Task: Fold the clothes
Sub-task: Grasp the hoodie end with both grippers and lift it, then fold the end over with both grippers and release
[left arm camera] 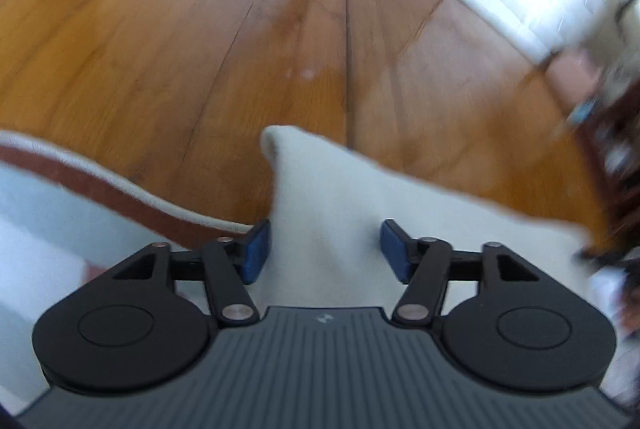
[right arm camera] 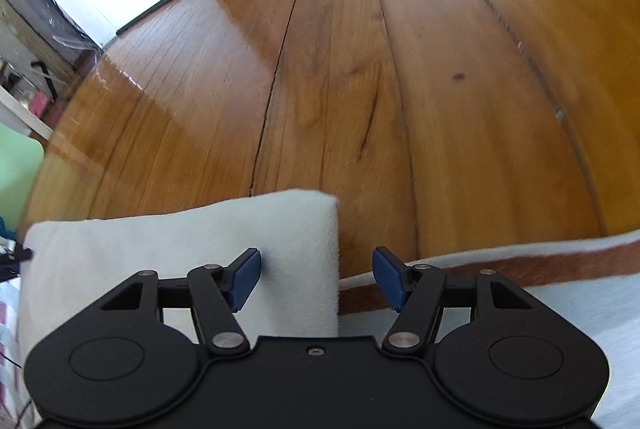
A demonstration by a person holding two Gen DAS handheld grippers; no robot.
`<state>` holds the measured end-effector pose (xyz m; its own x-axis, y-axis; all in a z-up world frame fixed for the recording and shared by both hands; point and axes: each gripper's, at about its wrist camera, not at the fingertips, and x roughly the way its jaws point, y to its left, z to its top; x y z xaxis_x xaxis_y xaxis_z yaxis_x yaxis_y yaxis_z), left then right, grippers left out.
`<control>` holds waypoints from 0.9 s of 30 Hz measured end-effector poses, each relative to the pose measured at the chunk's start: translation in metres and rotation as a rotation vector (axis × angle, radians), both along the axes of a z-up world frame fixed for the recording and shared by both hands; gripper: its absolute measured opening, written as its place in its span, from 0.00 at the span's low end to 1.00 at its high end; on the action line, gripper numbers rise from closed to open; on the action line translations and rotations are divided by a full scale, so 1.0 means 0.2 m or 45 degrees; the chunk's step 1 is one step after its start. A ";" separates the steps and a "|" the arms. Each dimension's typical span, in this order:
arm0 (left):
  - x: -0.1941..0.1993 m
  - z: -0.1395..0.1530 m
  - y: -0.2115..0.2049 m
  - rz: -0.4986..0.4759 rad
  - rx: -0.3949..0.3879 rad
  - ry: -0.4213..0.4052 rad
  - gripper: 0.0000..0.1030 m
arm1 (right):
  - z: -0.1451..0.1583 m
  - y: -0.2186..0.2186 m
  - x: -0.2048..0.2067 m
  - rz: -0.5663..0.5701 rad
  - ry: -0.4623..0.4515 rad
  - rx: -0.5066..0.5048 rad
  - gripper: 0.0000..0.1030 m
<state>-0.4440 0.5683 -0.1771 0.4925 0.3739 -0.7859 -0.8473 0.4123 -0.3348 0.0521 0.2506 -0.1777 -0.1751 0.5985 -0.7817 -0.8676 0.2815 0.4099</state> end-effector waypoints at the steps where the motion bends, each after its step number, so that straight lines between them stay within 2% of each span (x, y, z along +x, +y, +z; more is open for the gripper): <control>1: 0.03 -0.02 -0.01 -0.029 0.032 0.053 0.73 | -0.02 0.00 -0.01 0.011 -0.004 0.014 0.65; 2: 0.07 -0.05 -0.01 -0.058 0.065 0.104 0.74 | -0.04 0.00 -0.03 0.024 -0.012 0.030 0.65; 3: 0.10 -0.07 -0.02 -0.086 0.097 0.154 0.70 | -0.05 -0.01 -0.06 0.044 -0.046 0.061 0.53; 4: 0.11 -0.07 -0.03 -0.123 0.103 0.121 0.37 | -0.04 -0.02 -0.10 0.077 -0.101 0.104 0.15; 5: 0.12 -0.07 -0.04 -0.161 0.108 0.080 0.15 | -0.03 -0.03 -0.14 0.107 -0.162 0.148 0.10; 6: 0.14 -0.04 -0.08 -0.199 0.180 0.080 0.15 | 0.01 -0.05 -0.18 0.113 -0.242 0.200 0.10; 7: 0.18 -0.01 -0.12 -0.236 0.278 0.140 0.14 | 0.07 -0.06 -0.19 0.088 -0.287 0.251 0.10; 10: 0.21 0.01 -0.09 -0.211 0.302 0.175 0.12 | 0.26 -0.12 -0.23 0.016 -0.417 0.397 0.09; 12: 0.23 0.02 -0.06 -0.192 0.314 0.196 0.07 | 0.37 -0.11 -0.20 -0.011 -0.449 0.444 0.08; 14: 0.25 0.03 -0.04 -0.173 0.325 0.218 0.07 | 0.43 -0.07 -0.18 0.020 -0.531 0.435 0.08; 16: 0.27 0.04 -0.02 -0.154 0.336 0.239 0.08 | 0.41 0.01 -0.18 0.031 -0.552 0.372 0.09; 18: 0.30 0.05 0.01 -0.135 0.347 0.260 0.11 | 0.33 0.12 -0.19 0.055 -0.559 0.246 0.09; 19: 0.31 0.06 0.02 -0.125 0.352 0.270 0.14 | 0.26 0.17 -0.19 0.075 -0.558 0.142 0.13; 20: 0.34 0.02 0.01 -0.104 0.335 0.381 0.17 | 0.20 0.21 -0.19 0.088 -0.553 0.046 0.15; 21: 0.36 -0.01 0.00 -0.093 0.323 0.448 0.31 | 0.18 0.21 -0.19 0.061 -0.536 -0.003 0.26; 23: 0.34 -0.01 -0.07 -0.090 0.364 0.495 0.46 | 0.15 0.18 -0.20 0.009 -0.504 -0.094 0.39; 24: 0.31 0.00 -0.09 -0.084 0.373 0.531 0.57 | 0.16 0.14 -0.21 -0.018 -0.498 -0.095 0.49; 26: 0.25 0.04 -0.15 -0.063 0.354 0.565 0.59 | 0.20 0.01 -0.21 -0.083 -0.454 -0.087 0.52; 27: 0.22 0.06 -0.17 -0.046 0.326 0.560 0.59 | 0.22 -0.08 -0.20 -0.123 -0.386 -0.076 0.52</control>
